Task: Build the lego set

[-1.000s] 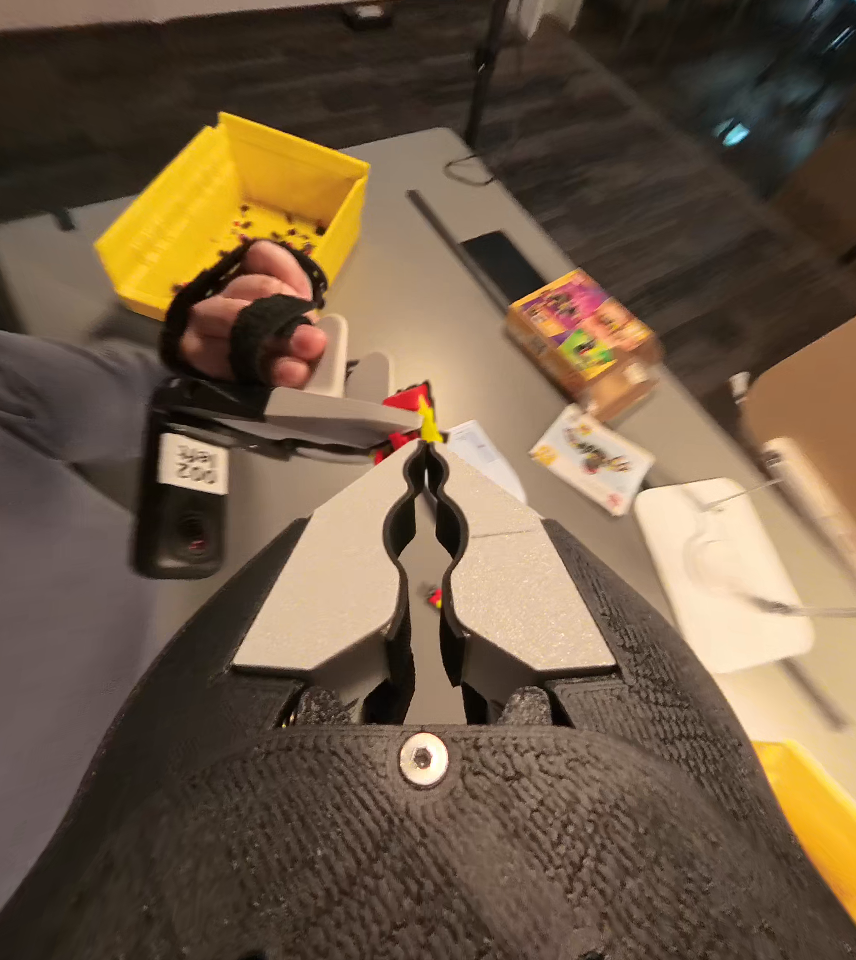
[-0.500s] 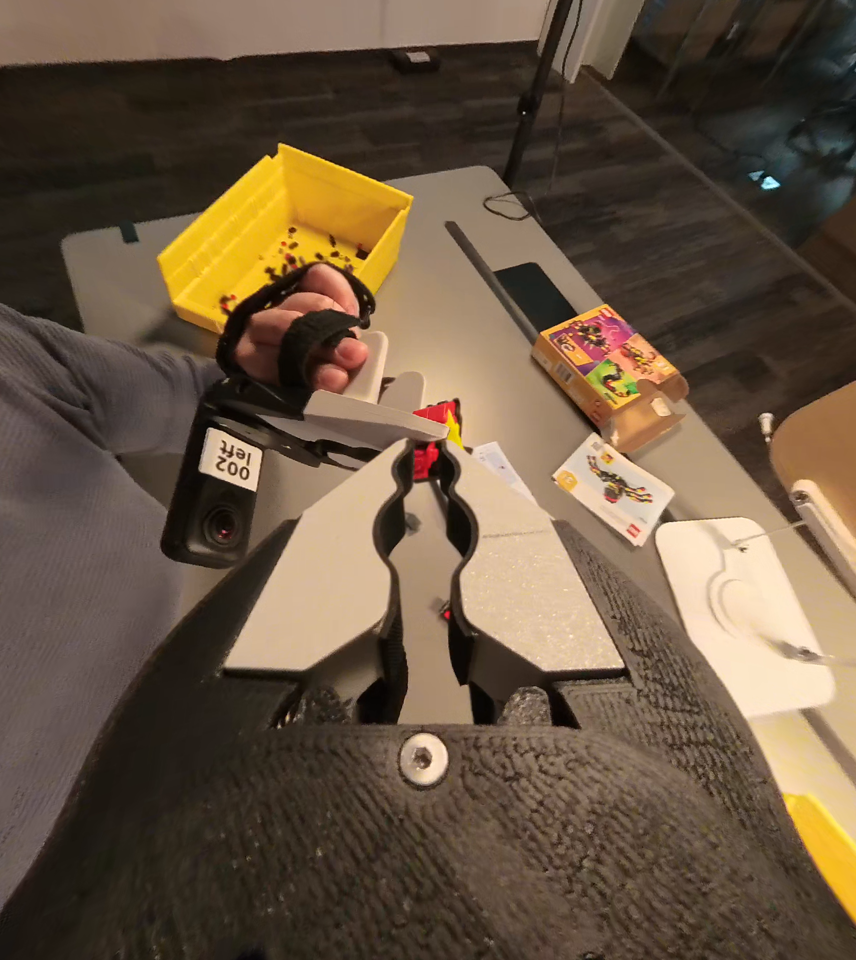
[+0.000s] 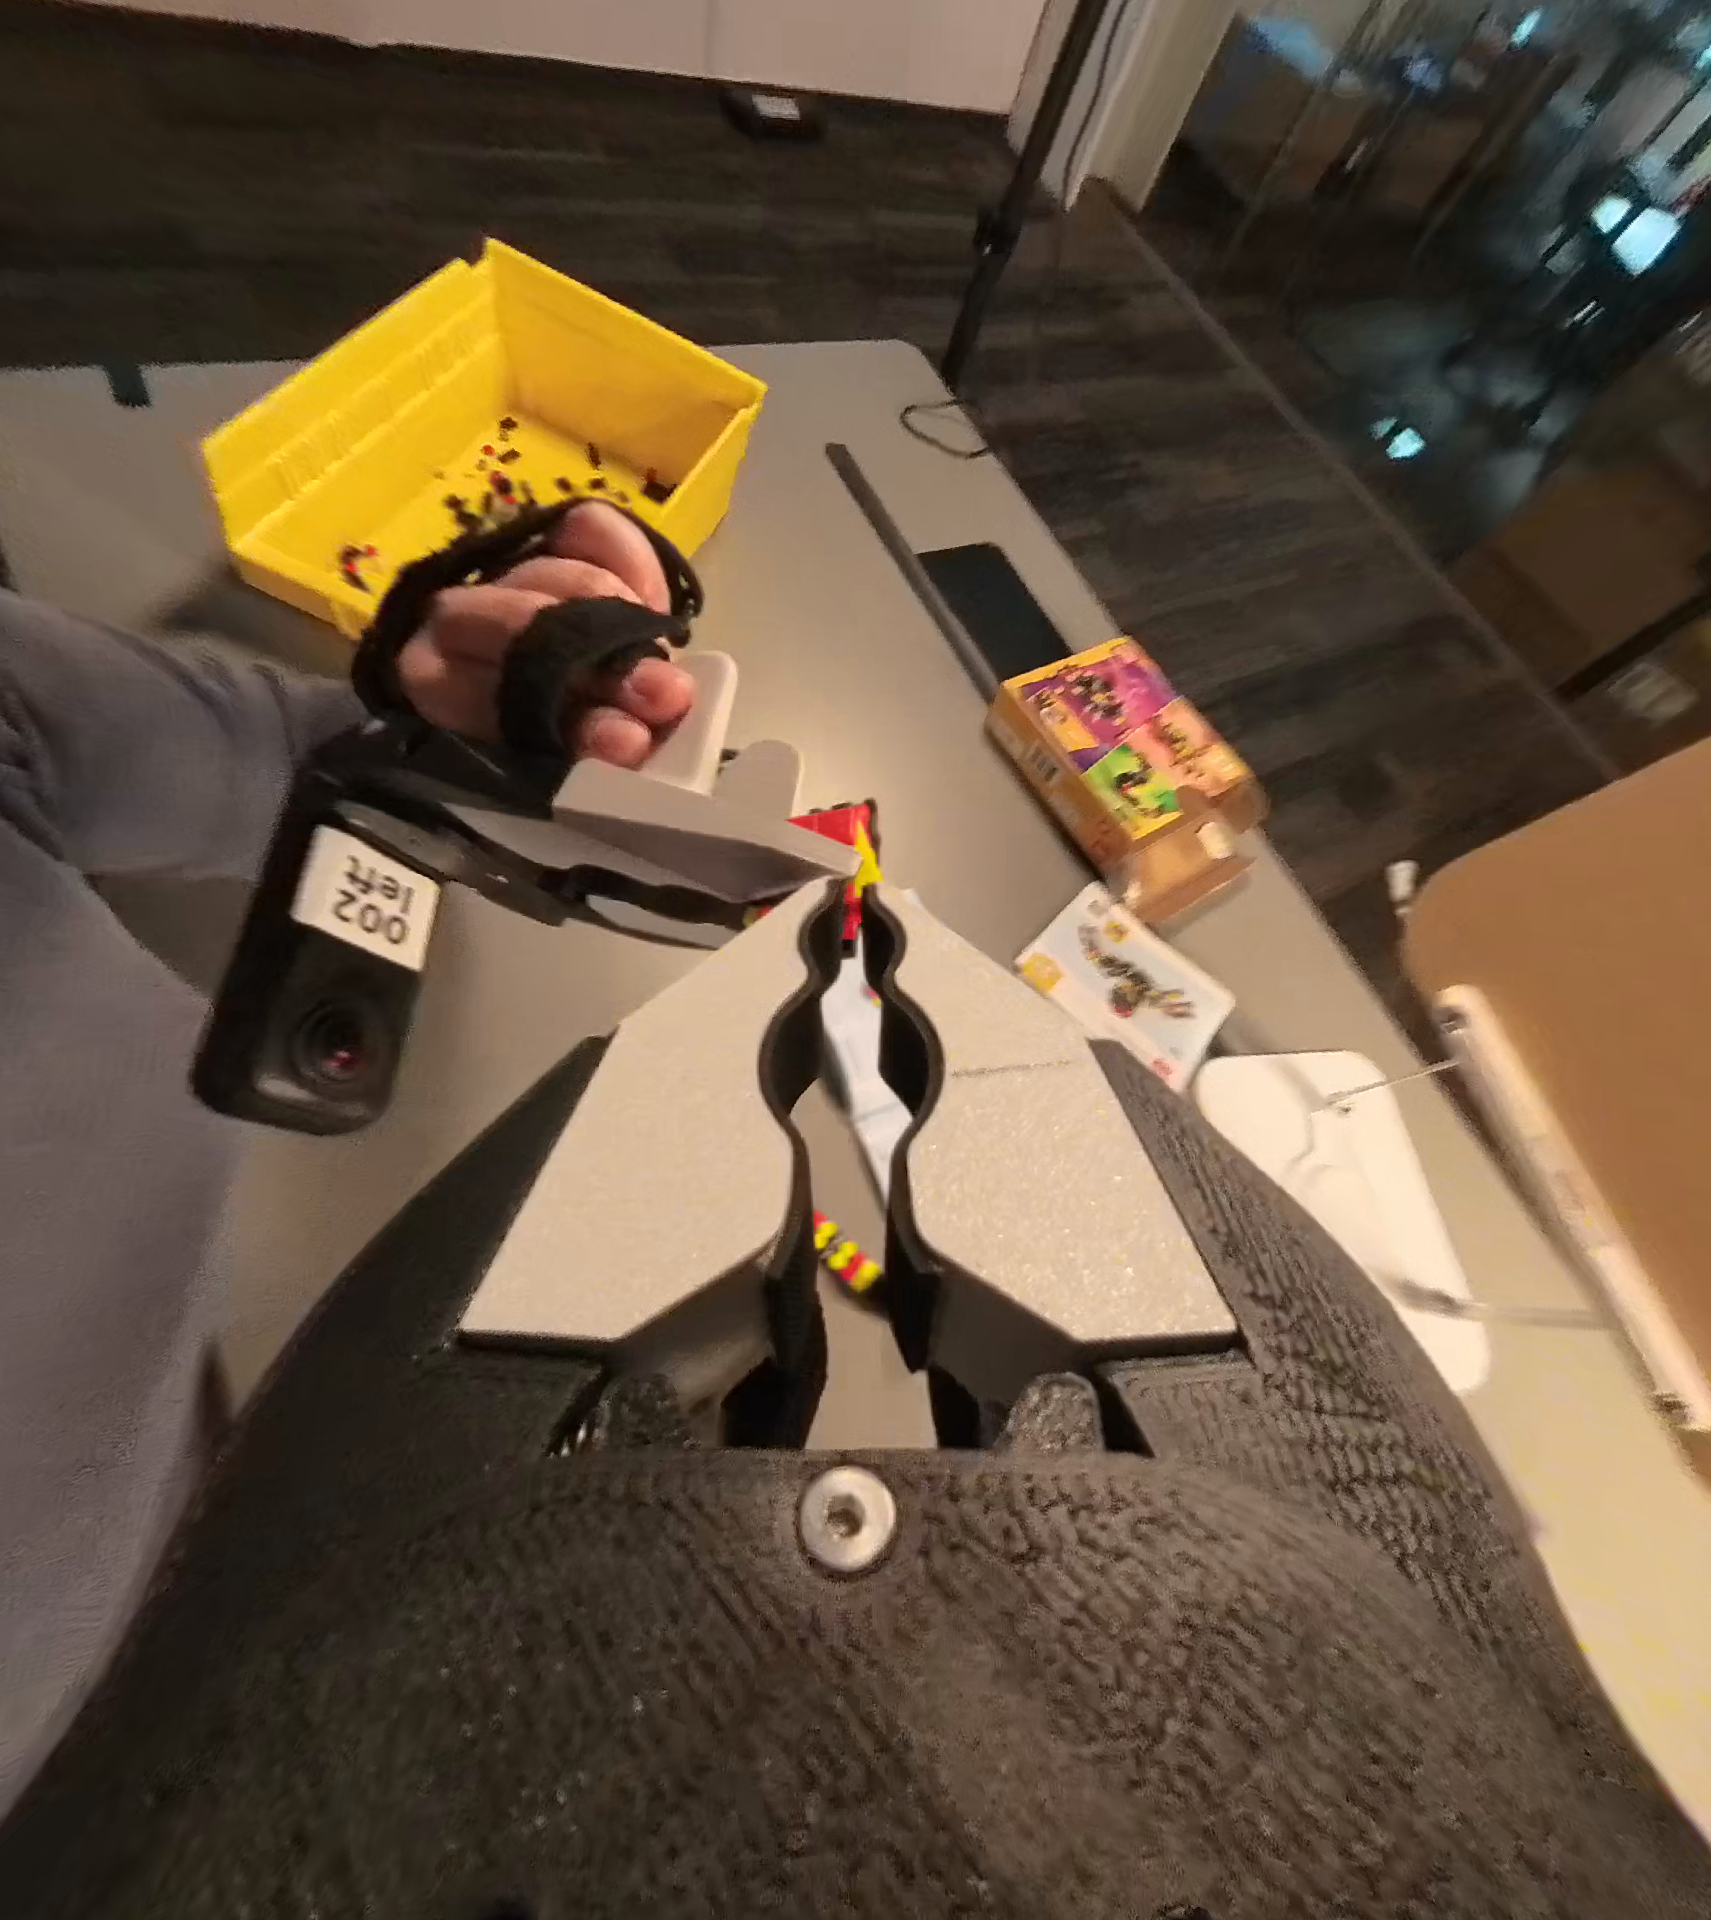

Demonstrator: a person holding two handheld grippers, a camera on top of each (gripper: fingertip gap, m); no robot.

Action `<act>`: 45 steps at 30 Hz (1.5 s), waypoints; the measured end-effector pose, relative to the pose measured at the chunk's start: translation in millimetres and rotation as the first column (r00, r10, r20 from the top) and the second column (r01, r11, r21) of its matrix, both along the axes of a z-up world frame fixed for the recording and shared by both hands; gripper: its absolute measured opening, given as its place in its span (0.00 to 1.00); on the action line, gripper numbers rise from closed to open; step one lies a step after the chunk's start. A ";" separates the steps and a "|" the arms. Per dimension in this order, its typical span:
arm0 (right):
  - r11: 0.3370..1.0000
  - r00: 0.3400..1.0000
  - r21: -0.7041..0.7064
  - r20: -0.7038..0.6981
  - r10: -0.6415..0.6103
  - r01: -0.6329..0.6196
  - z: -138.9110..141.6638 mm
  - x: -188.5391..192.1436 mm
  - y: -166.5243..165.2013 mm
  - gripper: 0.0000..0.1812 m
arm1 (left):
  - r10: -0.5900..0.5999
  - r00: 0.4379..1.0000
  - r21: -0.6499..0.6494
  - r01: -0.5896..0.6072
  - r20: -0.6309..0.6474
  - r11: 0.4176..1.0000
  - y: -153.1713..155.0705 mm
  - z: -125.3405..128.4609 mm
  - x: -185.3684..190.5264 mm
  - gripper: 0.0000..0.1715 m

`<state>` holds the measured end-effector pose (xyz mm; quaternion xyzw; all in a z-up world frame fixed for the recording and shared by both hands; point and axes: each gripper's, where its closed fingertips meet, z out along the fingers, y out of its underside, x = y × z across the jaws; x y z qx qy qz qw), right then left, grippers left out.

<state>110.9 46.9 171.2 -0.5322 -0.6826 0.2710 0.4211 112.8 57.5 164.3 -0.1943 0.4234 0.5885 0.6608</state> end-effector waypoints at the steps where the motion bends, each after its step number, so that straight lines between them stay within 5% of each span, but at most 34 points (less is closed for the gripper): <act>1: 0.999 1.000 0.050 -0.010 0.004 -0.003 1.6 -0.2 -0.6 0.00 | -0.005 1.000 -0.003 0.005 0.011 1.000 -0.7 0.9 -0.5 0.11; 10: 0.958 0.991 0.287 -0.120 0.066 -0.029 13.5 -3.2 -11.4 0.00 | -0.084 0.991 -0.005 0.085 0.103 0.996 -11.5 10.6 -2.6 0.11; 27: 0.913 0.970 0.406 -0.208 0.129 -0.035 18.2 -6.0 -26.2 0.00 | -0.129 0.977 0.051 0.121 0.171 0.991 -23.2 20.0 -5.3 0.11; 38: 0.739 0.942 0.673 -0.247 0.227 -0.002 22.8 -4.0 -37.0 0.00 | -0.240 0.933 -0.011 0.252 0.268 0.968 -28.1 21.3 -1.3 0.10; 45: 0.765 0.937 0.644 -0.261 0.234 -0.011 22.6 -6.0 -36.0 0.00 | -0.296 0.897 -0.064 0.334 0.329 0.941 -26.7 20.4 -0.4 0.11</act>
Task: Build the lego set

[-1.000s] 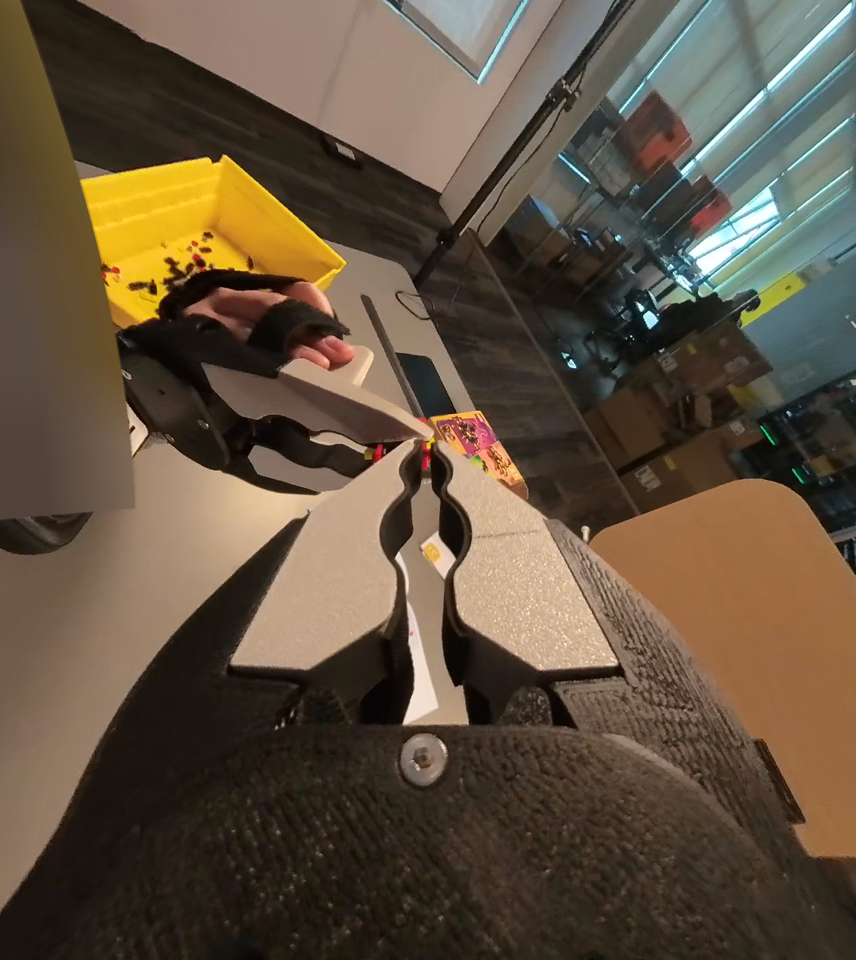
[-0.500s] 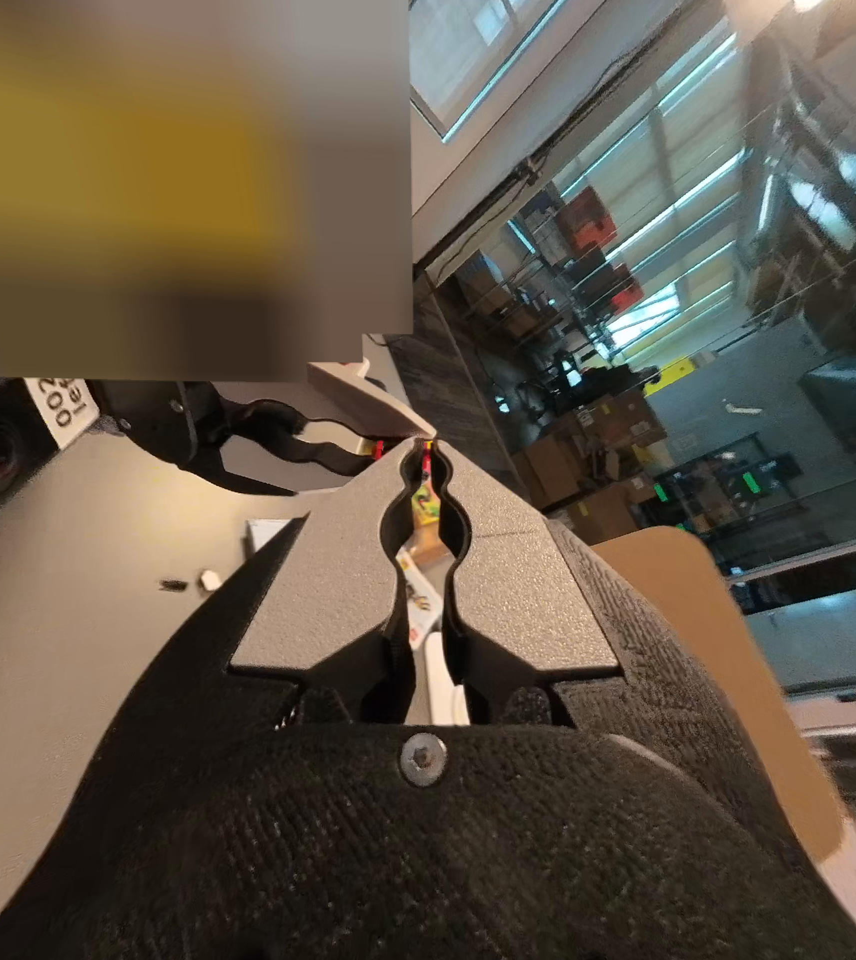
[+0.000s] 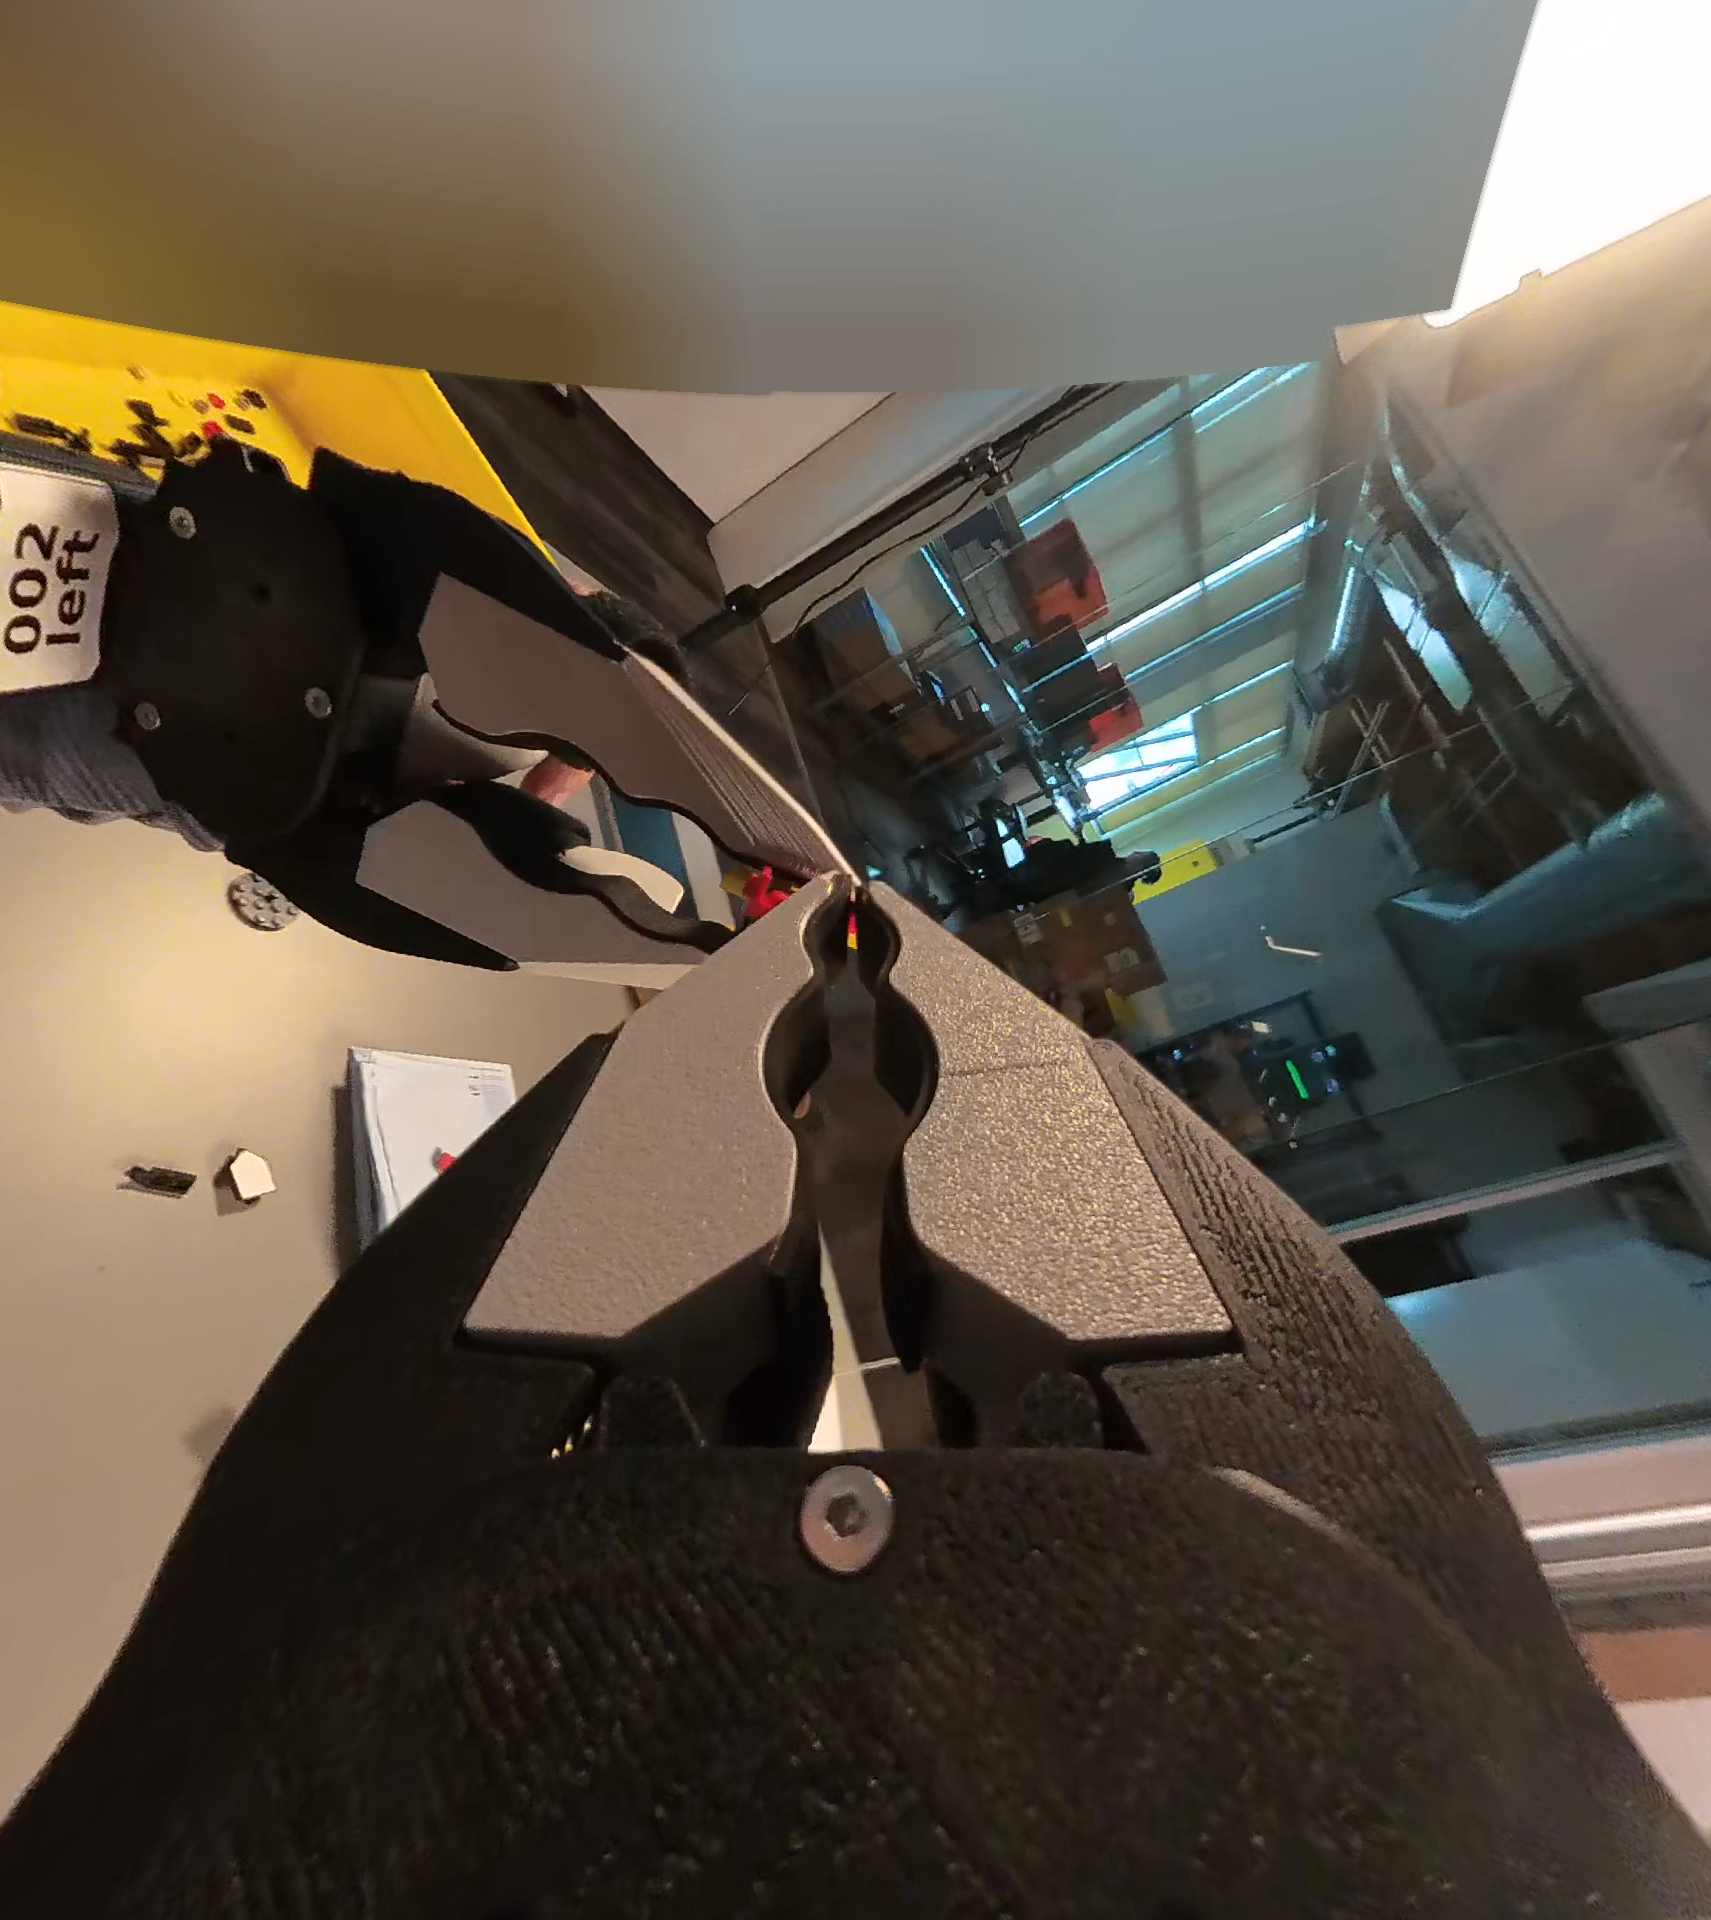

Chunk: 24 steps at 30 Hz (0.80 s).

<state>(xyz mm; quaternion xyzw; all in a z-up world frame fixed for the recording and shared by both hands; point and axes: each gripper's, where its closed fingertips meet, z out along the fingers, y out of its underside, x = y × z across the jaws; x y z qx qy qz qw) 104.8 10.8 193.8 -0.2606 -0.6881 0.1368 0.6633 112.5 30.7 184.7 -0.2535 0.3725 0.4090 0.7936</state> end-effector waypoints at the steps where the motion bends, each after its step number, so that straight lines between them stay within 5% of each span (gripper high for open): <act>1: 1.000 1.000 -0.012 0.002 0.001 -0.001 -0.1 -0.3 0.5 0.00 | 0.002 1.000 0.002 -0.002 -0.001 1.000 0.4 0.0 -0.3 0.11; 10: 0.999 0.998 0.047 0.053 -0.021 0.019 -3.9 0.8 1.6 0.00 | 0.023 0.999 0.007 -0.023 -0.032 1.000 1.9 -2.3 0.8 0.11; 16: 0.972 0.987 0.228 0.141 -0.081 0.047 -9.2 3.2 0.6 0.00 | 0.100 0.989 0.060 -0.093 -0.112 0.994 3.7 -6.7 5.0 0.11; 24: 0.968 0.982 0.245 0.163 -0.092 0.050 -7.4 2.5 -4.3 0.00 | 0.125 0.980 0.109 -0.108 -0.158 0.988 1.5 -10.8 13.1 0.10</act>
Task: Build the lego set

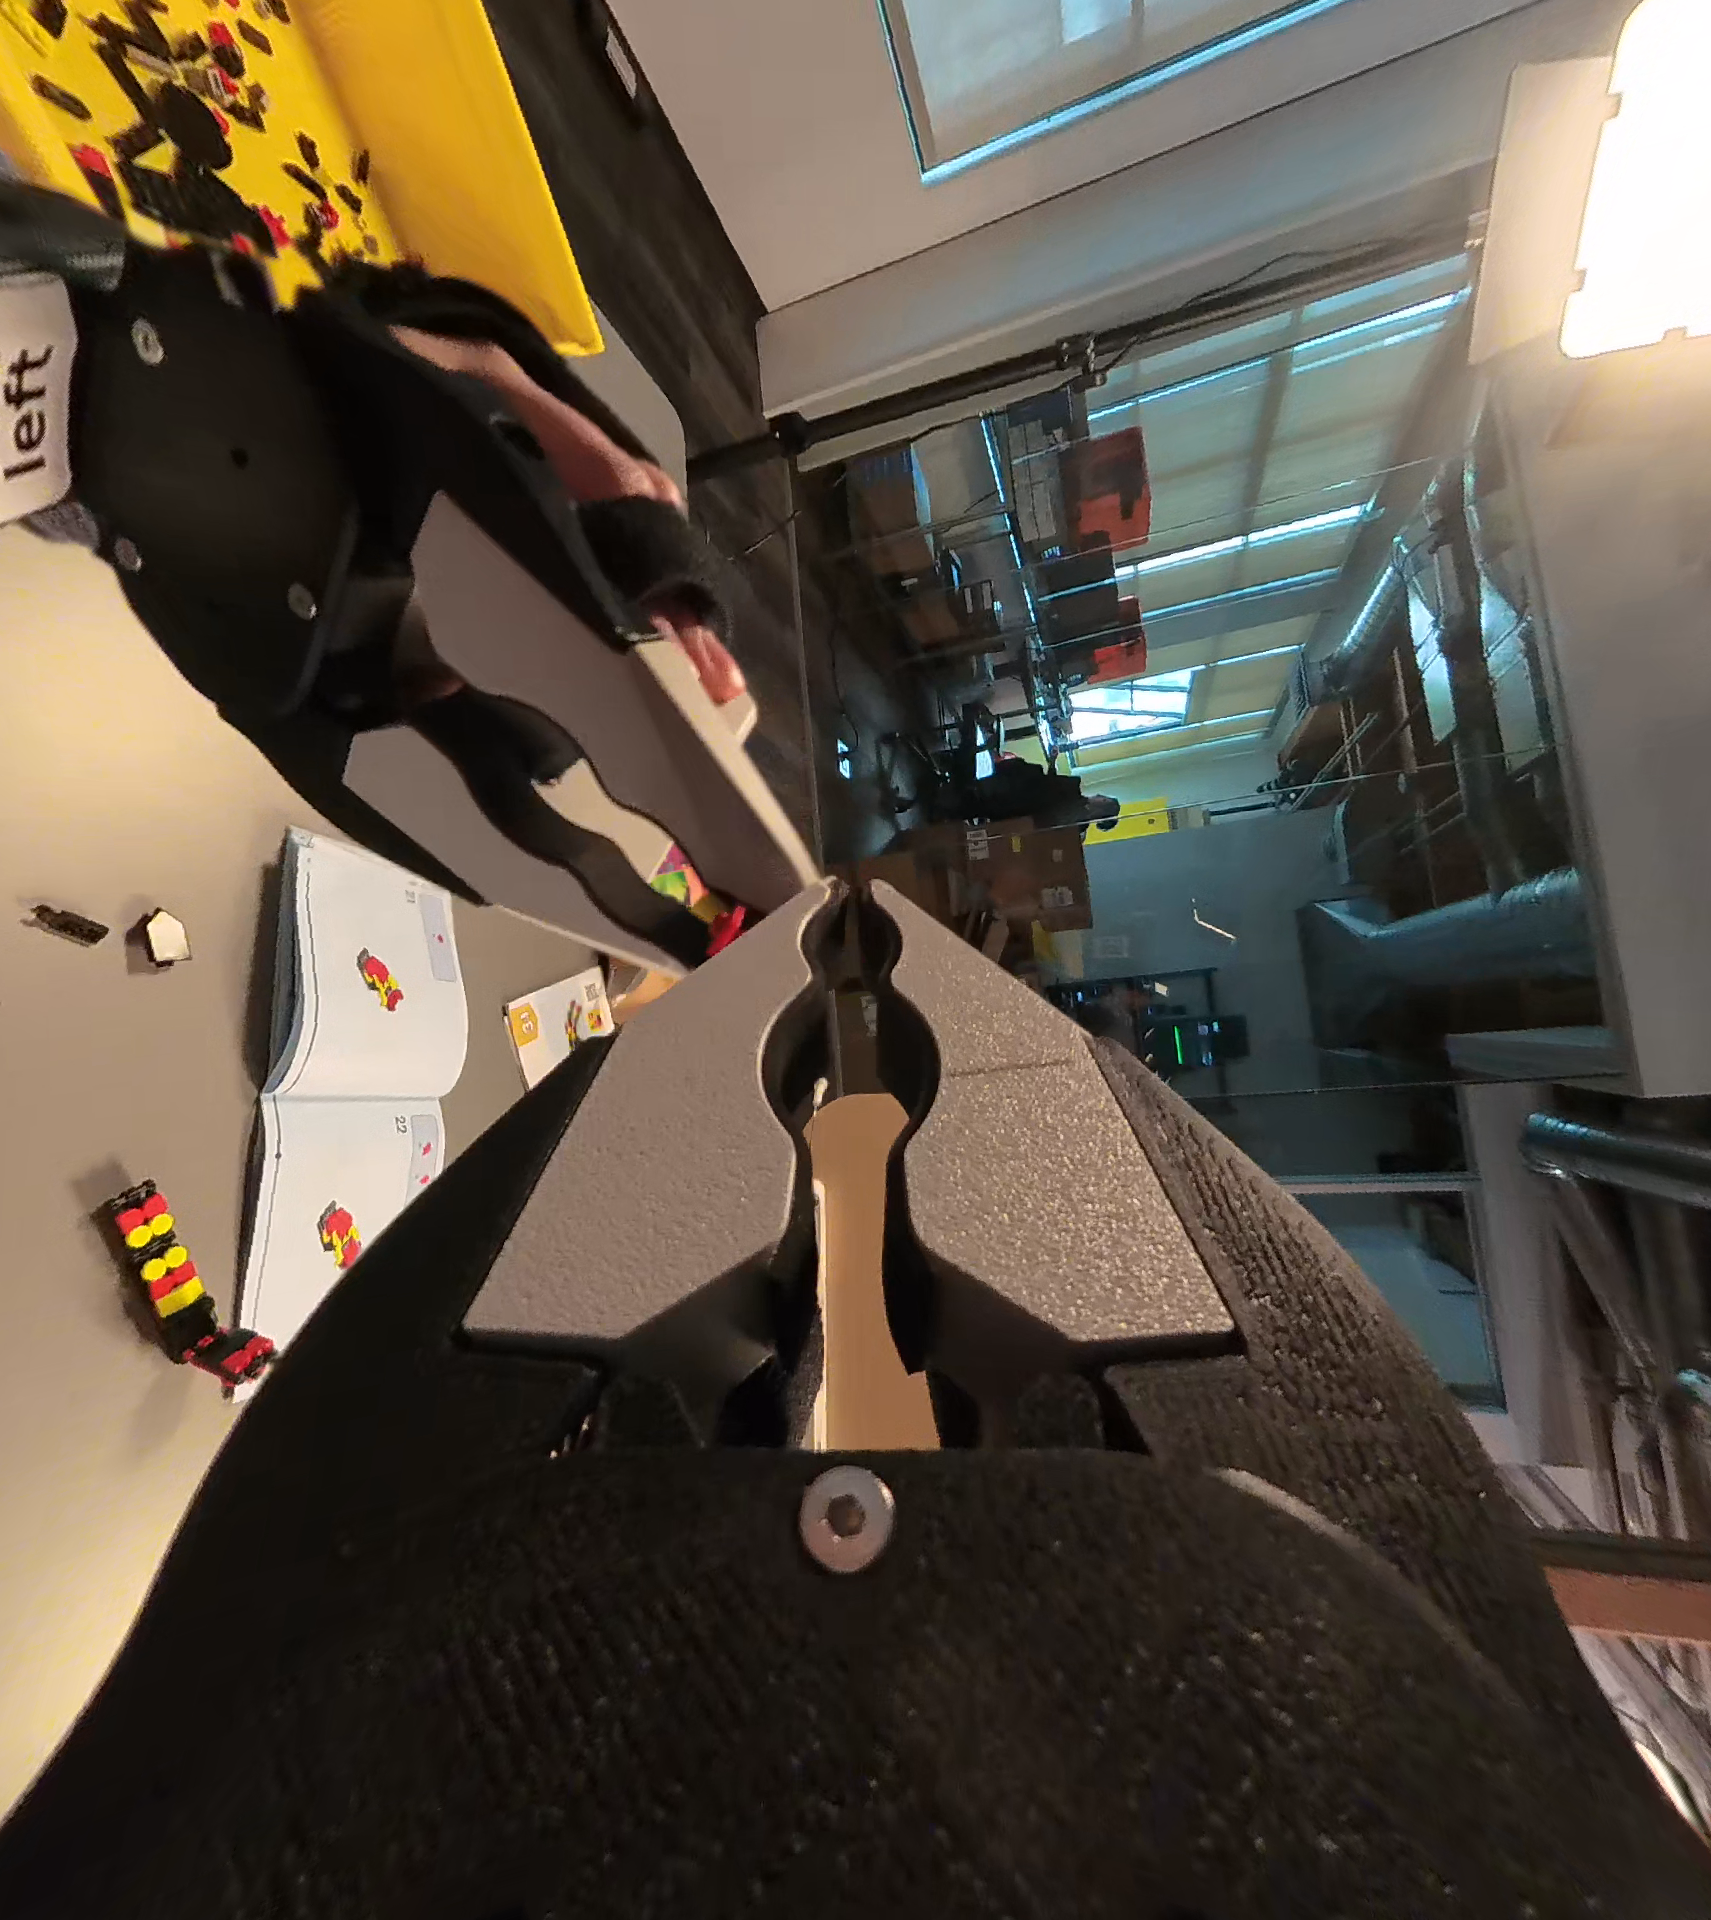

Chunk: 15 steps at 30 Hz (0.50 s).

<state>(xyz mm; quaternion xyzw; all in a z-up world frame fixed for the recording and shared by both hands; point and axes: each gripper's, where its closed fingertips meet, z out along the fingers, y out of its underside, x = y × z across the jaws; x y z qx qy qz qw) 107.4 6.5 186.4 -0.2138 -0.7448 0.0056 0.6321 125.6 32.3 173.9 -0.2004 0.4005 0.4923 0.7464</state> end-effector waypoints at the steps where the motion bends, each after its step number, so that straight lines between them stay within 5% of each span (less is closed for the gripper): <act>1: 1.000 1.000 0.001 -0.004 0.004 -0.004 1.3 -0.1 -1.8 0.00 | -0.002 1.000 0.002 0.002 -0.001 1.000 -0.4 -0.2 0.7 0.10; 5: 0.992 0.992 0.061 0.077 0.105 -0.110 0.7 7.6 -16.5 0.12 | -0.018 1.000 -0.006 0.018 0.006 1.000 0.2 -0.4 0.1 0.10; 9: 0.914 0.966 0.379 0.254 0.050 -0.147 -17.9 20.9 -12.3 0.24 | -0.049 0.999 -0.034 0.049 0.021 0.998 0.7 0.0 -1.3 0.10; 15: 0.775 0.963 0.623 0.258 -0.075 -0.106 -25.3 18.5 3.5 0.16 | -0.074 0.997 -0.048 0.075 0.024 0.996 -1.4 -0.2 0.5 0.11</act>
